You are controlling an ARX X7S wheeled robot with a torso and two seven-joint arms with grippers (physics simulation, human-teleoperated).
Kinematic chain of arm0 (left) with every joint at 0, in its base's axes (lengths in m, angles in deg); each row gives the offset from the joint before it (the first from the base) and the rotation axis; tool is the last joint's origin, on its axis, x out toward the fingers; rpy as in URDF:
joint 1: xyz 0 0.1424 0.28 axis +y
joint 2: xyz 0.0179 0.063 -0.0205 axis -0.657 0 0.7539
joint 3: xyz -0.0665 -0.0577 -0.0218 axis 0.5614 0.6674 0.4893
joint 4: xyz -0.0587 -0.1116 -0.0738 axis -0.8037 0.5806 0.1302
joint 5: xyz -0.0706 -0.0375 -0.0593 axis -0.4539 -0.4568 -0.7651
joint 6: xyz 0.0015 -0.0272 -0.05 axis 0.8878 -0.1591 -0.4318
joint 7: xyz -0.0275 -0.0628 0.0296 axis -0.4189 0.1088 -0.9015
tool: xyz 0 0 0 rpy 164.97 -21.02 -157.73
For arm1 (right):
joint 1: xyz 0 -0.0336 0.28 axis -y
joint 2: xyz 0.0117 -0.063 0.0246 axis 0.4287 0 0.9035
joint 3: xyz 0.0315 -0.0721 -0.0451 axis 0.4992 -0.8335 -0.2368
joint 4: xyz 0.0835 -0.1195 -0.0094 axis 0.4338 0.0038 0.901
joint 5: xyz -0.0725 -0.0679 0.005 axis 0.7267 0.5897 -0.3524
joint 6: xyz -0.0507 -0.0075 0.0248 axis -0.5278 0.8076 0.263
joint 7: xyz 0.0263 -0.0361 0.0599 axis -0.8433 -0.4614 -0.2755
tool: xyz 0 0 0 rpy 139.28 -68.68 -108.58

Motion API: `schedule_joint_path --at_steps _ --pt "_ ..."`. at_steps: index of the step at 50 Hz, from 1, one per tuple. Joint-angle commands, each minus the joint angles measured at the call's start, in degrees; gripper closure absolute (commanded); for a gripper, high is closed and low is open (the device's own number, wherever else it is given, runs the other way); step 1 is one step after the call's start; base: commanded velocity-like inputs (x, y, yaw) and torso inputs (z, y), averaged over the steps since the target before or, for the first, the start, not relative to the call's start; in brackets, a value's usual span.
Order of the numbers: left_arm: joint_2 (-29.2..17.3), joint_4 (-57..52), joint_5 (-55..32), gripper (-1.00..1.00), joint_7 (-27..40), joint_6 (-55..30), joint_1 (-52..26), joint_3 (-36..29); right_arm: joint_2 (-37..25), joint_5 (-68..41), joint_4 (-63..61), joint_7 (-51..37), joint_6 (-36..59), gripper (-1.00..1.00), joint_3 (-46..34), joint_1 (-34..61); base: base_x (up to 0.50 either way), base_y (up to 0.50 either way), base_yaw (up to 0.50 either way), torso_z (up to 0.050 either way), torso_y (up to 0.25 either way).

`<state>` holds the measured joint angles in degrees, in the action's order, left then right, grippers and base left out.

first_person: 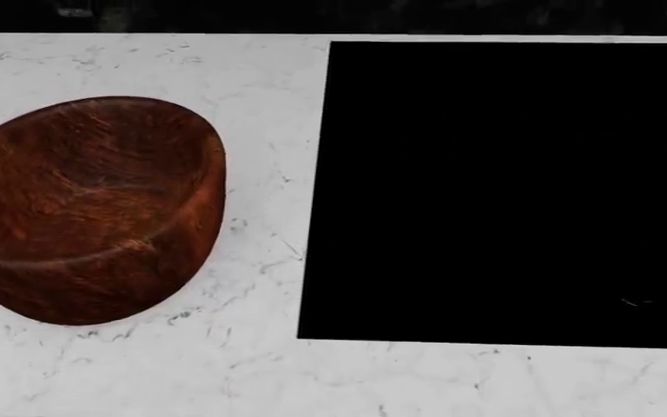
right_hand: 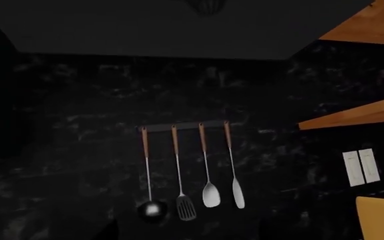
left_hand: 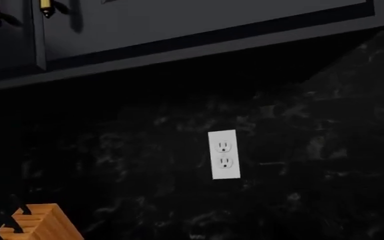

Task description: Pick the tomato from the pan and place it in the bowl.

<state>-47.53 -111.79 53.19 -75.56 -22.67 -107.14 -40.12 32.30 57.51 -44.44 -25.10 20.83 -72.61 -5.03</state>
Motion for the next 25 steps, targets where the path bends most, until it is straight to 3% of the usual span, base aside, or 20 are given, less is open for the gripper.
schedule_joint_path --at_steps 1,19,25 --pt "1.1 4.6 1.4 -1.00 -0.9 1.9 -0.9 -0.4 1.1 0.3 3.8 1.0 -3.1 -1.00 1.7 -0.3 0.36 0.00 0.00 0.000 0.000" --pt "0.8 3.1 1.0 -1.00 -0.3 0.6 -0.8 -0.8 1.0 -0.5 3.9 1.6 -3.9 -1.00 1.6 -0.9 0.36 0.00 0.00 0.000 0.000" --pt "0.8 2.7 0.9 -1.00 -0.2 0.1 -0.8 -1.2 1.3 -0.8 3.3 2.0 -5.4 -1.00 2.9 -1.6 0.04 0.00 0.00 0.000 0.000"
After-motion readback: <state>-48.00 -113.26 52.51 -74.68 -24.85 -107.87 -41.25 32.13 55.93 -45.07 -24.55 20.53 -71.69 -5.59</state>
